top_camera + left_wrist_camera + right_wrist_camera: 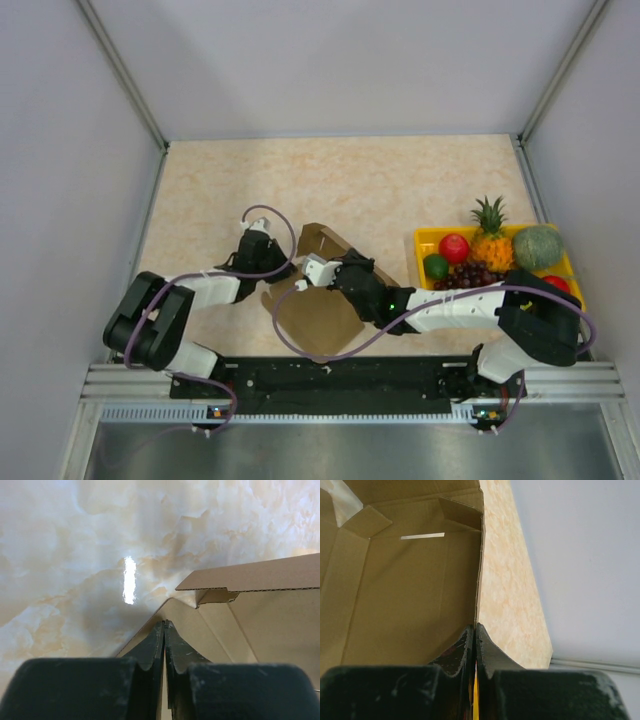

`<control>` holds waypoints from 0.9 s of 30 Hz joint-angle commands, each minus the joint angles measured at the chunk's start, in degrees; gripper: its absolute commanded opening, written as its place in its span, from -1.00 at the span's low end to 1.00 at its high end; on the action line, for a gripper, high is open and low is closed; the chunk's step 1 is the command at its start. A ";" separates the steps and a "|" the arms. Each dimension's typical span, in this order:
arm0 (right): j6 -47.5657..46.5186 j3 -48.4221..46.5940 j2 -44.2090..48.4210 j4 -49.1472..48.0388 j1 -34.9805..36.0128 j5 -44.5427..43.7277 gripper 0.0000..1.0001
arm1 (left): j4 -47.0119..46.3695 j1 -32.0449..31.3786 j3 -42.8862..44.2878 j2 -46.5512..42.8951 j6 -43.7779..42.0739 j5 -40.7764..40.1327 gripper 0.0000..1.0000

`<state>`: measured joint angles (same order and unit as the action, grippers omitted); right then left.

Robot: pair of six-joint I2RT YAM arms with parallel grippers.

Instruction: Fold the paper box

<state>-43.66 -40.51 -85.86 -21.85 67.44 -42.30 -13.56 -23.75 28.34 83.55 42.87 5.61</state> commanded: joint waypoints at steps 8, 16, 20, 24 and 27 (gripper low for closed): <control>1.38 0.52 2.02 0.40 1.64 2.23 -1.00 | -9.44 3.88 -2.14 2.96 -1.29 5.99 -0.90; 0.86 -0.44 1.23 1.28 1.99 2.49 -1.00 | -13.77 4.50 -8.03 -7.78 -2.27 7.12 -0.61; 0.50 -0.80 1.05 1.81 2.08 1.88 -1.00 | -15.70 6.16 -7.86 -10.85 -0.42 12.75 -0.46; 0.50 -0.88 1.14 1.81 2.08 1.79 -1.00 | -15.71 7.92 -6.81 -11.74 1.33 13.99 -0.28; 0.68 -0.97 1.05 1.98 2.08 1.87 -1.00 | -20.34 9.77 -5.58 -9.90 1.08 18.37 -0.06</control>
<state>-43.44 -40.49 -85.19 -21.21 68.51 -41.30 -26.87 -15.99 20.51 72.97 43.48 18.33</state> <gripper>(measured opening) 0.008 0.418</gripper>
